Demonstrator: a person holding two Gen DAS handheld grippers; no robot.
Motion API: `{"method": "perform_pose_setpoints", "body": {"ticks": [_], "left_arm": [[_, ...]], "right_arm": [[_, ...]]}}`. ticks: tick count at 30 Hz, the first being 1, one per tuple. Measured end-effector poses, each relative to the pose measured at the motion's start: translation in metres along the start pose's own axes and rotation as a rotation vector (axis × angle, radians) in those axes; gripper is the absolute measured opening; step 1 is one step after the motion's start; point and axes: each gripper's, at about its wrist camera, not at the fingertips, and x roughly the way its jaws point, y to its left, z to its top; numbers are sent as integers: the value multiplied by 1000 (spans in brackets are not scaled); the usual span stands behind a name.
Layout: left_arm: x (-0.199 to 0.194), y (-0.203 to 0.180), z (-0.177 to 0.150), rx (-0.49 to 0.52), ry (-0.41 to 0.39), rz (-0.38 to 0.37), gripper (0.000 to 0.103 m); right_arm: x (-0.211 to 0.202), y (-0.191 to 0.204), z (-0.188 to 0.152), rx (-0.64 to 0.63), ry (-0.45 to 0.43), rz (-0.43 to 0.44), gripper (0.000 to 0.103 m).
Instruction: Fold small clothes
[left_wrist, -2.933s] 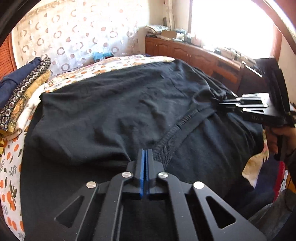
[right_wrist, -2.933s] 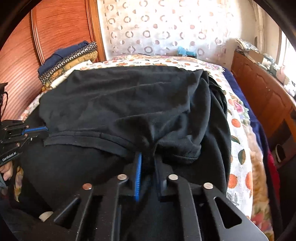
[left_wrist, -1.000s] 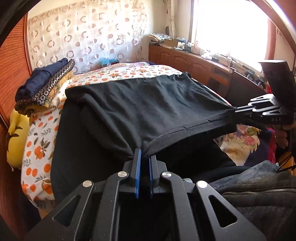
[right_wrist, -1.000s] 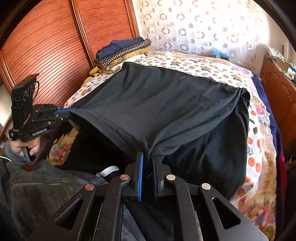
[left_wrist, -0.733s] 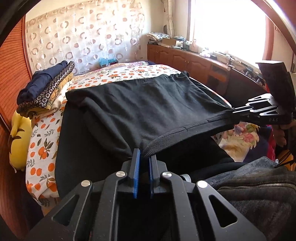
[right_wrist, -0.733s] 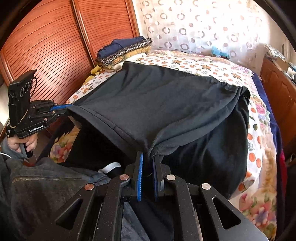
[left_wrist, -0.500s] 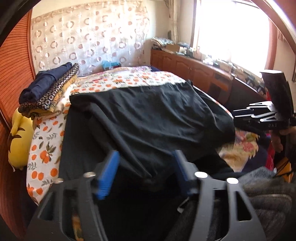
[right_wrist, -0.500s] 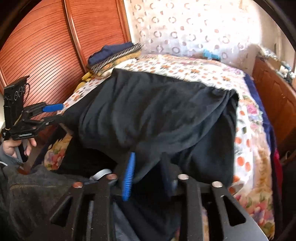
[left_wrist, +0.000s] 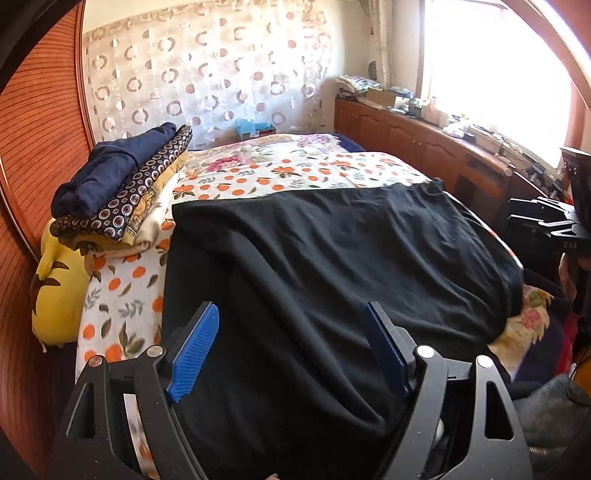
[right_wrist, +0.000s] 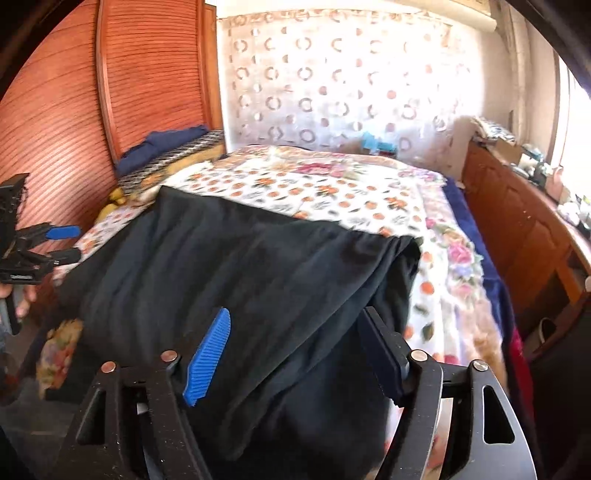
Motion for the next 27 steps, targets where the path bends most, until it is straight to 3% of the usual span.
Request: {"method": "perform_pose_setpoints", "body": {"ticks": [12, 18, 27], "left_arm": [[75, 55, 64, -35, 21, 46, 80], [113, 85, 84, -72, 50, 82, 80], [152, 118, 82, -136, 113, 94, 80]], "right_arm": [[105, -70, 53, 98, 48, -129, 78], [144, -88, 68, 131, 102, -127, 79], [175, -104, 65, 186, 165, -81, 79]]}}
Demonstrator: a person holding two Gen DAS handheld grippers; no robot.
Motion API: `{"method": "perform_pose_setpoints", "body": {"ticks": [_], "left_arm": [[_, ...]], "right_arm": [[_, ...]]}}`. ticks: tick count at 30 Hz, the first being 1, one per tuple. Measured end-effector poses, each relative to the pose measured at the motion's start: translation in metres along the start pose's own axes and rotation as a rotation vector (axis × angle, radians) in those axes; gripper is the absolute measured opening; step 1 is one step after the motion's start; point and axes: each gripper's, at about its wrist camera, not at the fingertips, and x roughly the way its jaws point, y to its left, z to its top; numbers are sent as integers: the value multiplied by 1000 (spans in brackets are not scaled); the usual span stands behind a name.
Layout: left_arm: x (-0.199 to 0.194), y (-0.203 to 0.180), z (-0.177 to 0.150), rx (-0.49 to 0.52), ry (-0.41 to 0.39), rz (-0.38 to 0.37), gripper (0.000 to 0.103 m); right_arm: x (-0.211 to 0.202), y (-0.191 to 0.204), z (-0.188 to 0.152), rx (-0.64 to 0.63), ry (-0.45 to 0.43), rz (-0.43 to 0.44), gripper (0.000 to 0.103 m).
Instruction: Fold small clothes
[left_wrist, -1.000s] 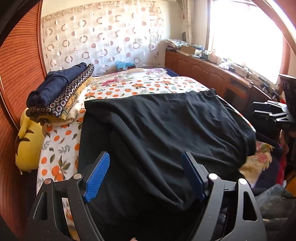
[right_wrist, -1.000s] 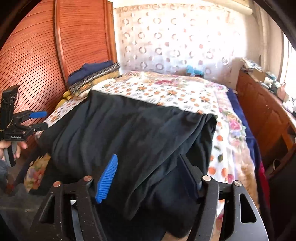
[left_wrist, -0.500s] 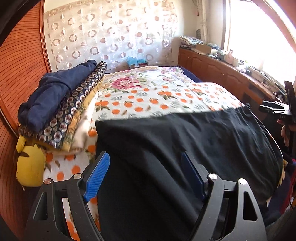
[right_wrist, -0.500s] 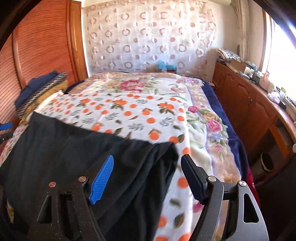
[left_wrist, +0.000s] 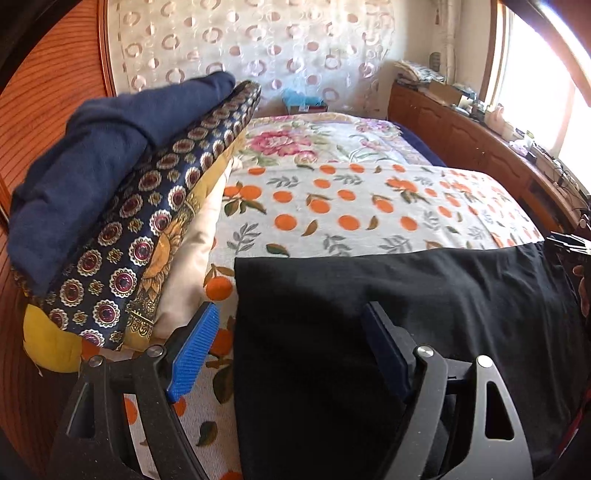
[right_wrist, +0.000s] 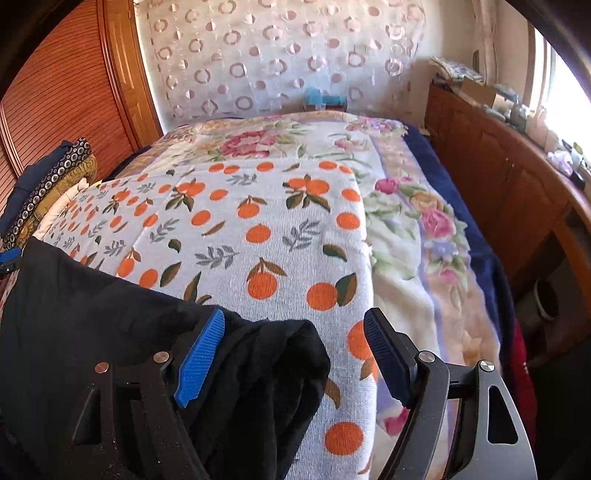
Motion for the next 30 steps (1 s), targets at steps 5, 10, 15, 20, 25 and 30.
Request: {"method": "perform_pose_setpoints", "body": {"ticks": [5, 10, 15, 20, 25, 30], "left_arm": [[12, 5, -2, -20, 29, -16, 80], [20, 10, 0, -54, 39, -51, 80], [27, 11, 4, -86, 41, -128, 76], [26, 14, 6, -80, 35, -119, 27], [4, 4, 4, -47, -4, -166, 7], [-63, -14, 6, -8, -144, -181, 6]], "right_arm": [[-1, -3, 1, 19, 22, 37, 79], [-8, -2, 2, -6, 19, 53, 79], [-7, 0, -4, -43, 17, 38, 76], [-8, 2, -7, -66, 8, 29, 45], [-14, 15, -11, -98, -2, 35, 15], [-65, 22, -13, -114, -124, 45, 14]]}}
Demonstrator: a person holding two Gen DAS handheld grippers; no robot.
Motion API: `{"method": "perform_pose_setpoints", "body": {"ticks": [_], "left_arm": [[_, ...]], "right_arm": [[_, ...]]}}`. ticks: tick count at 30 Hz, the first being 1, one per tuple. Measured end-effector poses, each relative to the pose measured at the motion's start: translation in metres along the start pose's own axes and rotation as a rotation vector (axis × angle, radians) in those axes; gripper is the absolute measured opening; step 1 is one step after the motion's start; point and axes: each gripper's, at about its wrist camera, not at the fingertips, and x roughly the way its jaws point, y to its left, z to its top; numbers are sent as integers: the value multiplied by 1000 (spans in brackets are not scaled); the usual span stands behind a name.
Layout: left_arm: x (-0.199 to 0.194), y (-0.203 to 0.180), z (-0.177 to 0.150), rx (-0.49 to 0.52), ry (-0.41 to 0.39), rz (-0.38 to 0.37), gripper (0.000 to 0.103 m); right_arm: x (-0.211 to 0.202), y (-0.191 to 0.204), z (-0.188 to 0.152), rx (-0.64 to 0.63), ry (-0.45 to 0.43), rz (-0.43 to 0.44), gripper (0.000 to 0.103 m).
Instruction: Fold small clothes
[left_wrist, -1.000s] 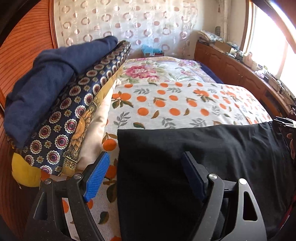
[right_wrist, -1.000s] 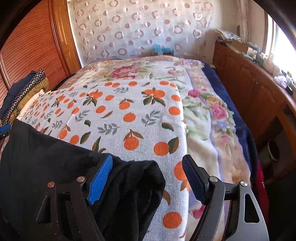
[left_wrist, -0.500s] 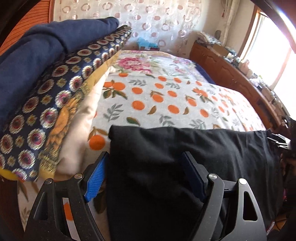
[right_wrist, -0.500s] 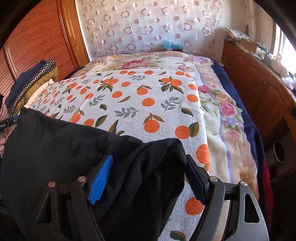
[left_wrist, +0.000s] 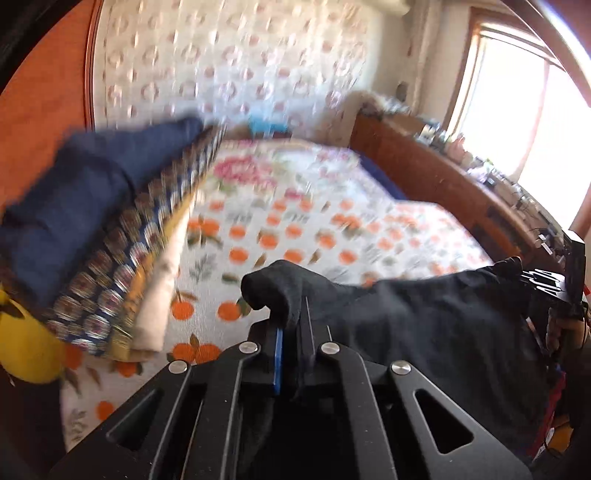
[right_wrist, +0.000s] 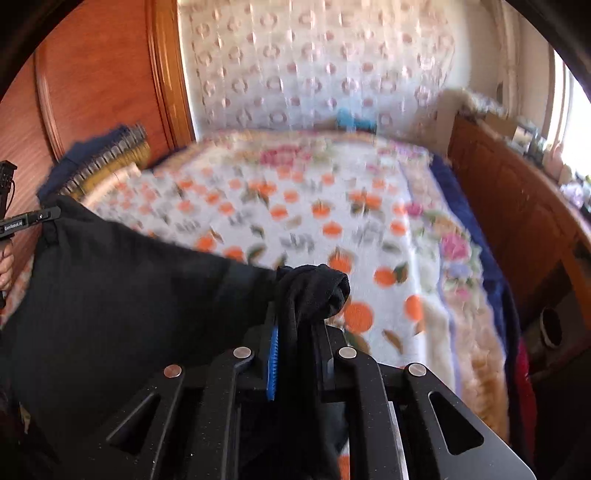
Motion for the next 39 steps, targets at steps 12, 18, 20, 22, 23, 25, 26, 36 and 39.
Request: {"method": "perform_pose_setpoints", "body": {"ticks": [12, 18, 20, 22, 23, 25, 26, 36, 39], "left_arm": [[-169, -68, 37, 108, -338, -43, 6], [-215, -70, 62, 110, -439, -65, 6], [-225, -67, 69, 109, -476, -59, 6], [-221, -63, 78, 107, -490, -37, 6], [-213, -59, 85, 97, -484, -39, 6], [-198, -53, 91, 91, -467, -27, 6], [-187, -51, 93, 90, -455, -15, 6], [-196, -58, 91, 109, -508, -15, 6], [-215, -65, 94, 127, -549, -21, 6]], "right_arm": [[-172, 27, 32, -134, -277, -74, 13], [-240, 27, 52, -157, -399, -116, 13], [-256, 26, 62, -164, -441, -122, 13], [-261, 26, 70, -179, -459, -142, 13], [-258, 26, 74, -184, -456, -149, 13], [-246, 29, 79, -195, -437, -157, 13], [-236, 29, 81, -194, -427, -161, 13], [-239, 28, 86, -206, -461, -125, 13], [-249, 27, 80, -215, -488, -122, 13]]}}
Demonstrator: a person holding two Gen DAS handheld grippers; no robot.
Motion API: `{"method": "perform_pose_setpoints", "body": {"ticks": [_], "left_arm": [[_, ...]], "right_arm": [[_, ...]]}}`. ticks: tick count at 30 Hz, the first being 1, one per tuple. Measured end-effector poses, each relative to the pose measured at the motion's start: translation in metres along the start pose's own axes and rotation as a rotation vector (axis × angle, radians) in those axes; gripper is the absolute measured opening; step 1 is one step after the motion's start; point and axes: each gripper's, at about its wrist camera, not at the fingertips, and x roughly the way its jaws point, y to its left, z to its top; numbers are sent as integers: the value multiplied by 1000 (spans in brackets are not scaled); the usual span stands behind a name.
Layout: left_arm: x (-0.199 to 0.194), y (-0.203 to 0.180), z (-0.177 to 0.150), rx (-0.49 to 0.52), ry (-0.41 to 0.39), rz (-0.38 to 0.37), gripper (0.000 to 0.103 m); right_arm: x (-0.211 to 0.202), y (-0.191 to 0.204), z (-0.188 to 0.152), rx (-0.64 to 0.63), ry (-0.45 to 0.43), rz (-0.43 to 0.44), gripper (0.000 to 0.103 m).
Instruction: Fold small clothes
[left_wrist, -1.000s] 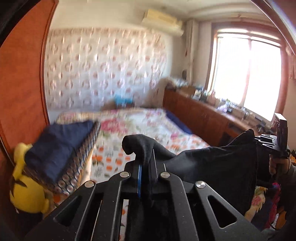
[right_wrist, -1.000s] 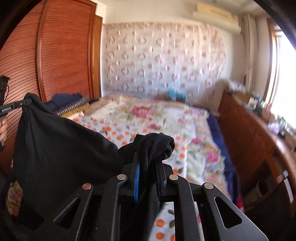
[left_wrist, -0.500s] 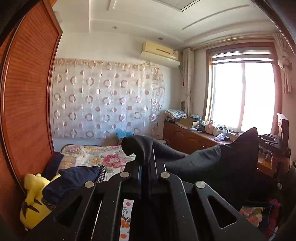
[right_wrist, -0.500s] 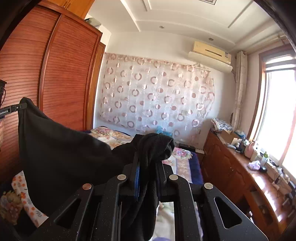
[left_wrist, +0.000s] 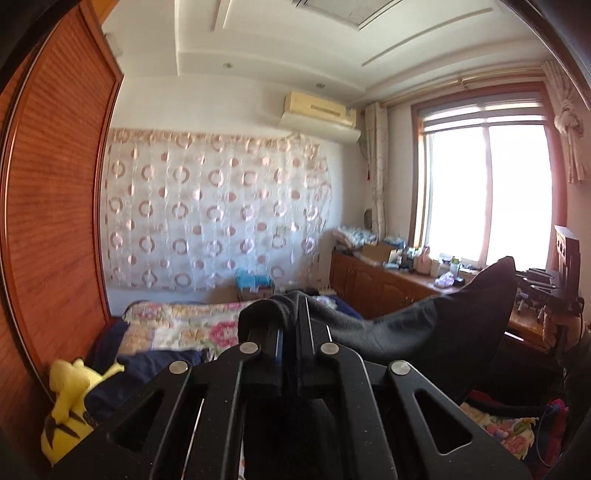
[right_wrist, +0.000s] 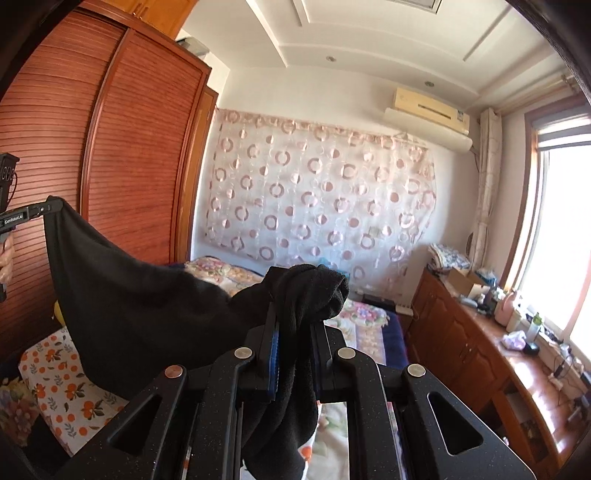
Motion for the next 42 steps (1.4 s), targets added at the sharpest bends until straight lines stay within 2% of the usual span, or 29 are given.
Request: {"method": "perform_pose_setpoints", "body": {"ticks": [5, 8, 13, 15, 18, 20, 26, 28, 31, 36, 37, 38, 39, 40, 42], "left_arm": [[-3, -12, 5, 60, -12, 9, 4], [-13, -11, 4, 50, -35, -9, 4], [-36, -7, 18, 44, -101, -14, 4], [-28, -2, 22, 48, -101, 9, 4], [13, 15, 13, 37, -38, 37, 4], [57, 27, -8, 35, 36, 78, 4], [201, 69, -108, -13, 298, 171, 4], [234, 76, -134, -24, 361, 181, 4], [261, 78, -155, -29, 395, 199, 4], [276, 76, -162, -16, 424, 209, 6], [278, 75, -163, -2, 437, 213, 8], [276, 76, -165, 2, 444, 215, 18], [275, 76, -165, 3, 450, 213, 38], [272, 76, -166, 4, 445, 206, 46], [267, 71, -166, 16, 443, 193, 74]], "right_arm": [[-15, 9, 2, -55, -16, 8, 13], [-18, 10, -2, -74, -18, 6, 12], [-38, -8, 1, -55, -77, 14, 12], [-23, -15, -3, -50, -66, 0, 12], [20, -21, -18, -34, -3, -3, 12], [65, -22, -36, -30, 65, 2, 12], [217, -14, -120, 20, 275, 38, 13], [265, -10, -148, 27, 351, 56, 13], [323, -8, -177, 29, 426, 58, 13], [373, -17, -186, 62, 471, 87, 13], [381, -18, -185, 65, 475, 91, 13], [386, -19, -183, 70, 482, 96, 13], [392, -19, -184, 72, 491, 99, 13], [392, -22, -182, 73, 496, 97, 13], [396, -23, -180, 85, 505, 100, 13]]}}
